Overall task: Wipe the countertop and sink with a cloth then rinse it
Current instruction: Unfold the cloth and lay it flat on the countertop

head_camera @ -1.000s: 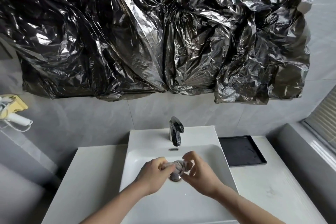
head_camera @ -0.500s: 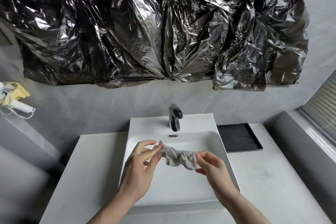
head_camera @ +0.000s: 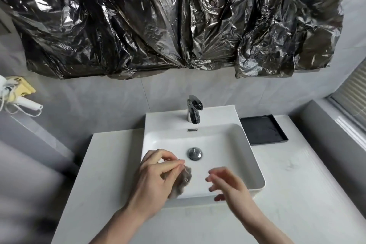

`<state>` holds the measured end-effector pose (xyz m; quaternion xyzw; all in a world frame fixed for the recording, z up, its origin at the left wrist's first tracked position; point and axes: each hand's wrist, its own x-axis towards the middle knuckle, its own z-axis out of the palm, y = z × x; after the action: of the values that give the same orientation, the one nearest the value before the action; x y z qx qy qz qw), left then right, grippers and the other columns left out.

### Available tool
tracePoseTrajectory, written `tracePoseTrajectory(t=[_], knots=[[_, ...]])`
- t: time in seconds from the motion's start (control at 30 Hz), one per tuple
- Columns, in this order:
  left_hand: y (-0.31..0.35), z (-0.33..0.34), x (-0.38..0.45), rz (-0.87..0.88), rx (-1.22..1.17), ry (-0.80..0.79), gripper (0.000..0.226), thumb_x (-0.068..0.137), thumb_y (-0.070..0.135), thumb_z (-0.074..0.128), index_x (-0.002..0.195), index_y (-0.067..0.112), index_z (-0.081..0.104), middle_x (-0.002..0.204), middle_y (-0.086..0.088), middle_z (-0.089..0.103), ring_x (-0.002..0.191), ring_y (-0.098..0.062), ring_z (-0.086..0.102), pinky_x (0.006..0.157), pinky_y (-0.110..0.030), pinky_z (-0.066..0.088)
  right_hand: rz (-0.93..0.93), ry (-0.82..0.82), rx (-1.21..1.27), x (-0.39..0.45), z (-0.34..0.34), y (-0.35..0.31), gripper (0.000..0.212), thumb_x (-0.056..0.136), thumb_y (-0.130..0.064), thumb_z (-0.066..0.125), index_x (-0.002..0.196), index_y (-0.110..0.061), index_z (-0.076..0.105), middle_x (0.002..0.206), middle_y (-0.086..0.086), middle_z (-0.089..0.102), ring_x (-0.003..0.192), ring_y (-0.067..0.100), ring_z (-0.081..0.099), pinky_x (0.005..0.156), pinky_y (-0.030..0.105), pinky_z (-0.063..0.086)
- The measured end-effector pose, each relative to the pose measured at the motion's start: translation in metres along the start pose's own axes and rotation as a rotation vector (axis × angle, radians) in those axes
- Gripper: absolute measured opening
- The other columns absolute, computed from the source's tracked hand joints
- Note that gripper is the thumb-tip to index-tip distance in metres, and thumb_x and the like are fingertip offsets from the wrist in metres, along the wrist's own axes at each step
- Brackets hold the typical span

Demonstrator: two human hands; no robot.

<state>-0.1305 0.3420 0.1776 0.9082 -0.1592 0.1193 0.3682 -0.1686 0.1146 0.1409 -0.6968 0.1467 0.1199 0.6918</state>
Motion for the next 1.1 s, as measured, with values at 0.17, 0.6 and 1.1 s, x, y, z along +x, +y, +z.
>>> tracePoseTrajectory(t=[0.17, 0.6, 1.1], knots=[[-0.003, -0.014, -0.003, 0.007, 0.051, -0.268, 0.016, 0.099, 0.043, 0.062, 0.107, 0.051, 0.072, 0.097, 0.02, 0.061, 0.089, -0.005, 0.061, 0.077, -0.028, 0.052, -0.16, -0.077, -0.22, -0.021, 0.044, -0.01, 0.024, 0.084, -0.035, 0.082, 0.106, -0.032, 0.072, 0.113, -0.018, 0.072, 0.102, 0.004, 0.068, 0.069, 0.023, 0.053], [-0.013, -0.039, -0.016, -0.03, -0.083, -0.343, 0.023, 0.083, 0.052, 0.078, 0.076, 0.033, 0.066, 0.103, 0.015, 0.056, 0.099, -0.008, 0.058, 0.085, -0.029, 0.049, -0.368, 0.11, -0.514, -0.048, 0.047, -0.02, 0.008, 0.095, -0.03, 0.073, 0.091, -0.03, 0.079, 0.088, -0.023, 0.076, 0.091, 0.004, 0.072, 0.079, 0.022, 0.054], [-0.011, -0.032, -0.047, -0.193, -0.447, -0.367, 0.024, 0.099, 0.04, 0.063, 0.083, 0.022, 0.06, 0.071, 0.007, 0.064, 0.062, -0.01, 0.052, 0.066, -0.035, 0.048, -0.333, 0.109, -0.388, -0.089, 0.036, -0.004, 0.049, 0.087, 0.019, 0.048, 0.096, -0.019, 0.077, 0.094, -0.008, 0.079, 0.095, 0.009, 0.074, 0.081, 0.022, 0.055]])
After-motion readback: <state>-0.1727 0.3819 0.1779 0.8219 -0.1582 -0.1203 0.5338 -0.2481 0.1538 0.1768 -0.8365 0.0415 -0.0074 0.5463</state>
